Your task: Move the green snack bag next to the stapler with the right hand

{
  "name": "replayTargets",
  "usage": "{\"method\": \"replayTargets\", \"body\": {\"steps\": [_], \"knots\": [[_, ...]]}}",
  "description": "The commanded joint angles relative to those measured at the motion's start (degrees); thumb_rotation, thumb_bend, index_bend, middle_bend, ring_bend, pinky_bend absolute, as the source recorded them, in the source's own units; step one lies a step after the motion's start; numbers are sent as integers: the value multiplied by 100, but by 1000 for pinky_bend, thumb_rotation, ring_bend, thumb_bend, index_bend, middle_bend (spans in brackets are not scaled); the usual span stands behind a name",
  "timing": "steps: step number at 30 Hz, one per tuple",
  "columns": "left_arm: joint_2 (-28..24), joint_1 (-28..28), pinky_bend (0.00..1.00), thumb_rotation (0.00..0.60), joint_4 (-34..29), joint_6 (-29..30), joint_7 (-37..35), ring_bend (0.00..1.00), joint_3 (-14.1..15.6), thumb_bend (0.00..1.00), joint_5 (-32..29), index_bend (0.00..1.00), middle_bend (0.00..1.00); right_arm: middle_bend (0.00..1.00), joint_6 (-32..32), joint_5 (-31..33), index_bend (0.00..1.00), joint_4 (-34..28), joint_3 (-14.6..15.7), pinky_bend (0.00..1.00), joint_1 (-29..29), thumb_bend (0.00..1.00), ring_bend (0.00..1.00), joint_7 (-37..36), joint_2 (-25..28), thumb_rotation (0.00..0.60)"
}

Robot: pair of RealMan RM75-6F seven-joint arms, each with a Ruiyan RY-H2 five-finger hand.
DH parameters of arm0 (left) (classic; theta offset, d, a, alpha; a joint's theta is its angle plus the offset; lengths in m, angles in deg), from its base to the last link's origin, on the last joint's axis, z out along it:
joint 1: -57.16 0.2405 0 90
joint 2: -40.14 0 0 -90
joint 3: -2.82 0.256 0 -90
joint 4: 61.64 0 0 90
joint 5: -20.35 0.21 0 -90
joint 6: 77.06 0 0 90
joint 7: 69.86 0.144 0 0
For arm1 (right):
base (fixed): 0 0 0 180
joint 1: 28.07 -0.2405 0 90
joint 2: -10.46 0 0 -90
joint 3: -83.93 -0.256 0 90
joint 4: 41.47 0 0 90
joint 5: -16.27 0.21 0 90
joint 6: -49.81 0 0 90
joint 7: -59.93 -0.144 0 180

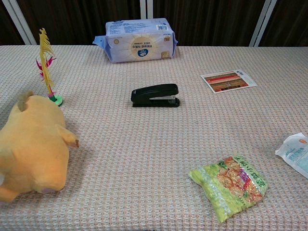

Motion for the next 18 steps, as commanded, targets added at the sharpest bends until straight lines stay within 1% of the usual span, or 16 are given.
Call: {"method": "replayTargets", "body": {"steps": [1, 10, 13, 16, 18], "knots": [[-56, -49, 153, 421, -28, -85, 99, 53, 56, 1, -21, 75, 84, 0, -31, 10, 0, 25, 31, 0, 0, 363, 0, -21, 5, 600], [-133, -117, 153, 423, -166, -123, 302, 53, 133, 2, -12, 75, 88, 0, -14, 7, 0, -11, 163, 0, 1, 364, 0, 8, 77, 600], [-180, -136, 154, 430, -236, -165, 408, 53, 156, 14, -41, 75, 88, 0, 2, 22, 0, -64, 195, 0, 12, 382, 0, 59, 112, 600], [-220, -148, 154, 434, -307, -187, 508, 53, 194, 17, -36, 75, 88, 0, 30, -40, 0, -148, 299, 0, 27, 388, 0, 111, 192, 600], [-239, -145, 154, 434, -348, -172, 567, 53, 218, 17, -29, 75, 88, 2, 86, -170, 0, -266, 460, 0, 40, 388, 0, 171, 325, 600]]}}
